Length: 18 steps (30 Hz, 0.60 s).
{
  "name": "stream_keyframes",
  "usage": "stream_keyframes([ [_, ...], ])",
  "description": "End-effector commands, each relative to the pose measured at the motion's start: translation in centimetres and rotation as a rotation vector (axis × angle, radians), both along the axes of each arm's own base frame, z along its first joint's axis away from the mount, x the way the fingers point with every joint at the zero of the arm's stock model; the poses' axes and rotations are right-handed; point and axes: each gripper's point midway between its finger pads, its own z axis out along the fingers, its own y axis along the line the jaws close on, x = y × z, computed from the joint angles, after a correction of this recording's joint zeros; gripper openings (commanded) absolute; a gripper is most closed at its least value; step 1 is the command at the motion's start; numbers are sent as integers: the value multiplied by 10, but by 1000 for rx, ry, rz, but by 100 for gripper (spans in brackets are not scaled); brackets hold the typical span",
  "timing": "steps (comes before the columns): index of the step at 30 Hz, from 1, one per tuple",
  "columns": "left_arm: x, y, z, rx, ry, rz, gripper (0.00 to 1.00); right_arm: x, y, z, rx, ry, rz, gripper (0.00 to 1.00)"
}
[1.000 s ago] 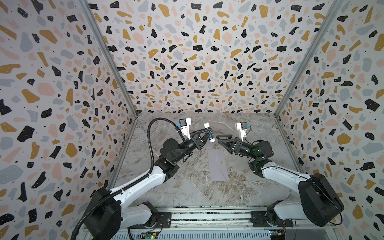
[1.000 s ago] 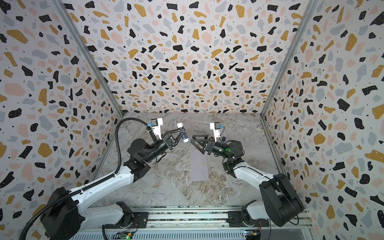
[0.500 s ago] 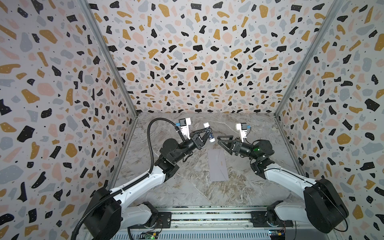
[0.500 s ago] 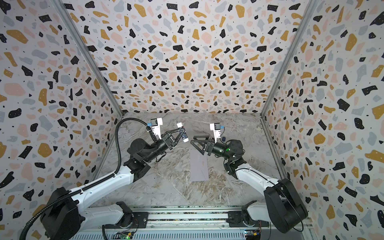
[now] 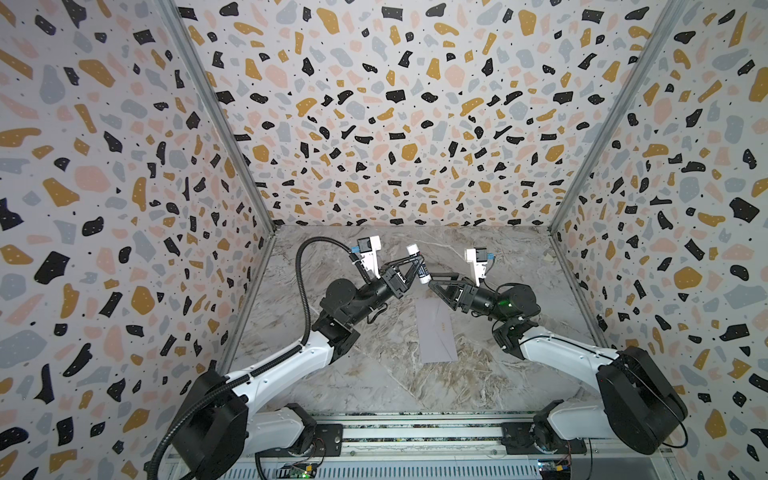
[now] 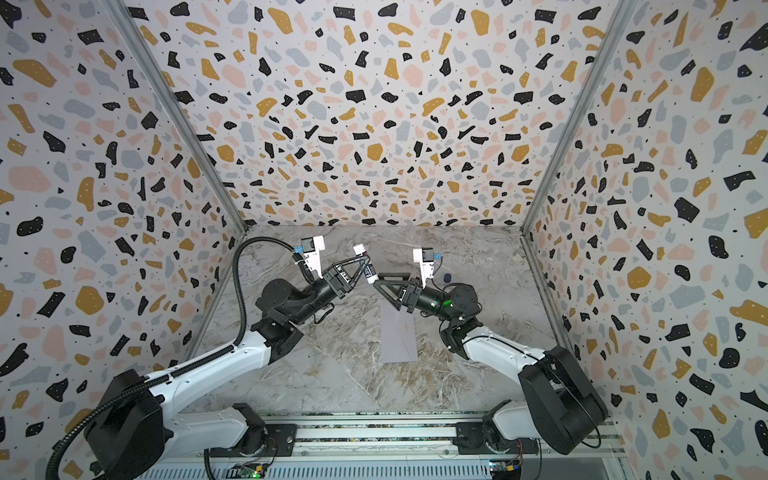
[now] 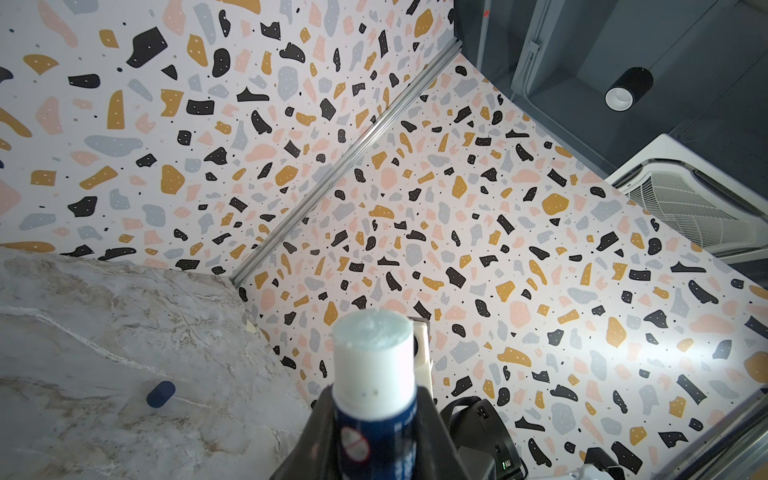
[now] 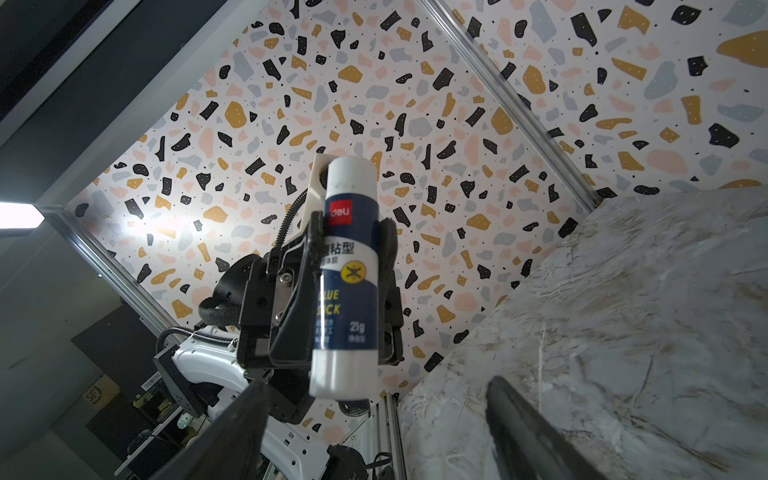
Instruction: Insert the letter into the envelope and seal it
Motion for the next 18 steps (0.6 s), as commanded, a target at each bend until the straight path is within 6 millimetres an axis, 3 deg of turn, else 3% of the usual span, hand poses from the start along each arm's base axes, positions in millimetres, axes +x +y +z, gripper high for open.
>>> stream_keyframes([
  [1,-6,6,18,-52,-68,-3,0,-6,-1,26,70,-63,-5,77],
  [18,-6,5,15,-51,-65,-7,0,-7,0,36,152,-34,17,49],
])
